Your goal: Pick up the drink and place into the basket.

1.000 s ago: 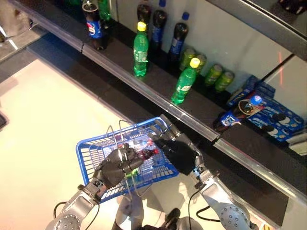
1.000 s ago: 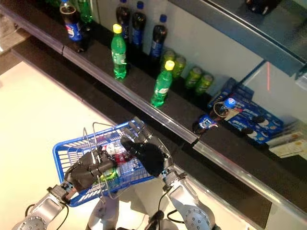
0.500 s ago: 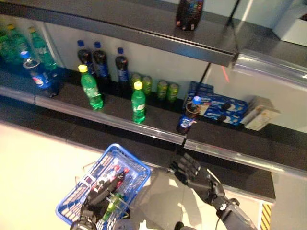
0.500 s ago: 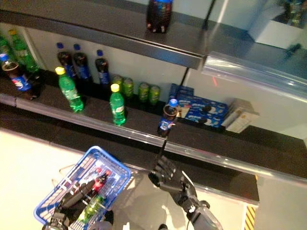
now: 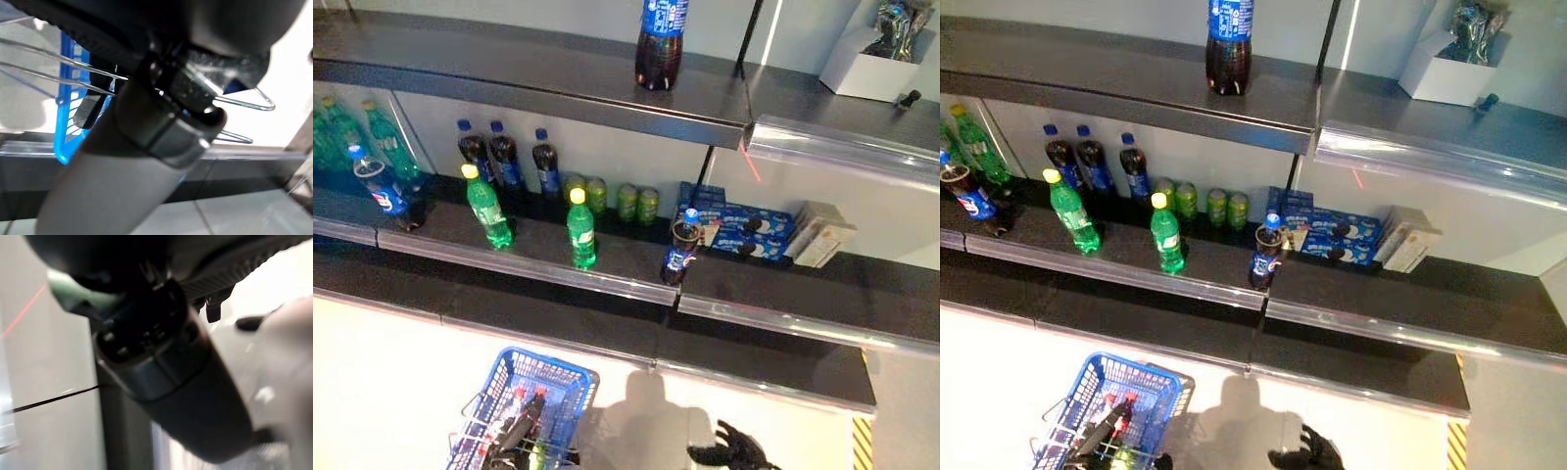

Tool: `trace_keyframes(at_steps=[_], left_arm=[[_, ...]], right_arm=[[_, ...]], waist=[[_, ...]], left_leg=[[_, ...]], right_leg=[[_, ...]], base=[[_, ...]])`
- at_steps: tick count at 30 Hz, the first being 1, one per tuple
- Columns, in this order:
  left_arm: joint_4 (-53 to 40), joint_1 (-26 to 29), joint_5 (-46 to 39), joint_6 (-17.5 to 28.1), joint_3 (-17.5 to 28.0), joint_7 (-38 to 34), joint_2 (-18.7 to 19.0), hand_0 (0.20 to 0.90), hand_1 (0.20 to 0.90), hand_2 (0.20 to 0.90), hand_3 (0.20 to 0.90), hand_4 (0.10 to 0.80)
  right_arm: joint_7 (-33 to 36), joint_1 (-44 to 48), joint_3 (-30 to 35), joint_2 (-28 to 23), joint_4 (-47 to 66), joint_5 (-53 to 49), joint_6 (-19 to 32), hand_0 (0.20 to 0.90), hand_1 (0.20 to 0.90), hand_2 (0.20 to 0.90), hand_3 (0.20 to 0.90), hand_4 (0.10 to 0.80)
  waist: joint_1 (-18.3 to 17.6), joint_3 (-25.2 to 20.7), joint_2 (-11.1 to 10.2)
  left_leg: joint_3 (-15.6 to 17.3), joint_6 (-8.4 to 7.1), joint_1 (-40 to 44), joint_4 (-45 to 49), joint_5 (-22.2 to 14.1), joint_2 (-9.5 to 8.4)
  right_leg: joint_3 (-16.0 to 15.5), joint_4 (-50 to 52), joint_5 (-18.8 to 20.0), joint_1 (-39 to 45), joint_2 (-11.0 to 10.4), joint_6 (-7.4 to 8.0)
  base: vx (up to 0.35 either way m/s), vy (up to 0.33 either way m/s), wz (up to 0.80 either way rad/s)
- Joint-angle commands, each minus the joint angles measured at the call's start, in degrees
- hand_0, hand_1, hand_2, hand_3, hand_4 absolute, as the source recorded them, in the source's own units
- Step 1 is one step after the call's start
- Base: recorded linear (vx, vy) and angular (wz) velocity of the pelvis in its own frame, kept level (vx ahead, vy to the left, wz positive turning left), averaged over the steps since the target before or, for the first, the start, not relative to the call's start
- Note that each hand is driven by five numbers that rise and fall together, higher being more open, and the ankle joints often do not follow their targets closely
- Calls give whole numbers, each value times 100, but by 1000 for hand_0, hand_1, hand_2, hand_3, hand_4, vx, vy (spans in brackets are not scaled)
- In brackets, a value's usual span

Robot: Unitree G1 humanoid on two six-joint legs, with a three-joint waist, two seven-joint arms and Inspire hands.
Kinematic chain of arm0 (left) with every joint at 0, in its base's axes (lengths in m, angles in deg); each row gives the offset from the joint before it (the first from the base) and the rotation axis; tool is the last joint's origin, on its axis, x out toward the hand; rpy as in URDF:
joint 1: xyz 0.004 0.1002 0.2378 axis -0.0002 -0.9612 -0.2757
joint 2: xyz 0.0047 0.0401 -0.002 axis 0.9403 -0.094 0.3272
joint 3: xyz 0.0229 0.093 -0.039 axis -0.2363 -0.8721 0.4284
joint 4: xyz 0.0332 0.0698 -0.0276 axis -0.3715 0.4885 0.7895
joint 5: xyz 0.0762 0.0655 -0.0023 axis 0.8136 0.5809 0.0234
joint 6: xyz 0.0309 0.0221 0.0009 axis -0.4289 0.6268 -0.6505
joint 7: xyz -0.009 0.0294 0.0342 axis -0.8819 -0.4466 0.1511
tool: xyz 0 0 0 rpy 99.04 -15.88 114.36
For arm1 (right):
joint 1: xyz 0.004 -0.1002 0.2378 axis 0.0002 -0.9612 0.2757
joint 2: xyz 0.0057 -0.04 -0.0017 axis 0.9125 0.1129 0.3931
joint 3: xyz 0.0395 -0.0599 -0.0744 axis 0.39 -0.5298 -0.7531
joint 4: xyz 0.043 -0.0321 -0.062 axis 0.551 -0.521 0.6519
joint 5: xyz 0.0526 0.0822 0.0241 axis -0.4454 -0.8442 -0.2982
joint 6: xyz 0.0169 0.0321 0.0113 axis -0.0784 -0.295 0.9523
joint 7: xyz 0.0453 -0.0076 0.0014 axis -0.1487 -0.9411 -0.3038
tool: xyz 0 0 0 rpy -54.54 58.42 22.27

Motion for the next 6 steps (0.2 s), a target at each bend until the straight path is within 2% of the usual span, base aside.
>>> trace_keyframes(at_steps=[1, 2, 6], left_arm=[[-287, 539, 202, 722, -40, 237, 124, 300, 300, 300, 200, 100], [42, 586, 245, 727, 1, 180, 81, 300, 300, 300, 200, 100], [293, 600, 526, 736, 24, 131, 52, 300, 300, 300, 200, 100]], right_arm=[[452, 208, 73, -182, -295, 348, 416, 900, 900, 900, 900, 800], [633, 262, 188, -135, -836, 429, 558, 900, 900, 900, 900, 800], [548, 276, 336, -102, -1225, 214, 724, 900, 900, 900, 900, 800]], waist=[[24, -152, 225], [18, -164, 254], [0, -195, 267]], left_leg=[[513, 49, 250, 32, -414, -10], [535, 50, 264, 18, -440, -6], [577, 51, 282, 27, -473, 3]], right_leg=[[-184, 146, 178, -172, 22, -58], [-208, 141, 178, -174, 10, -55], [-213, 160, 166, -192, 1, -62]], base=[[-41, 11, -1], [-39, 10, 0], [-3, 1, -5]])
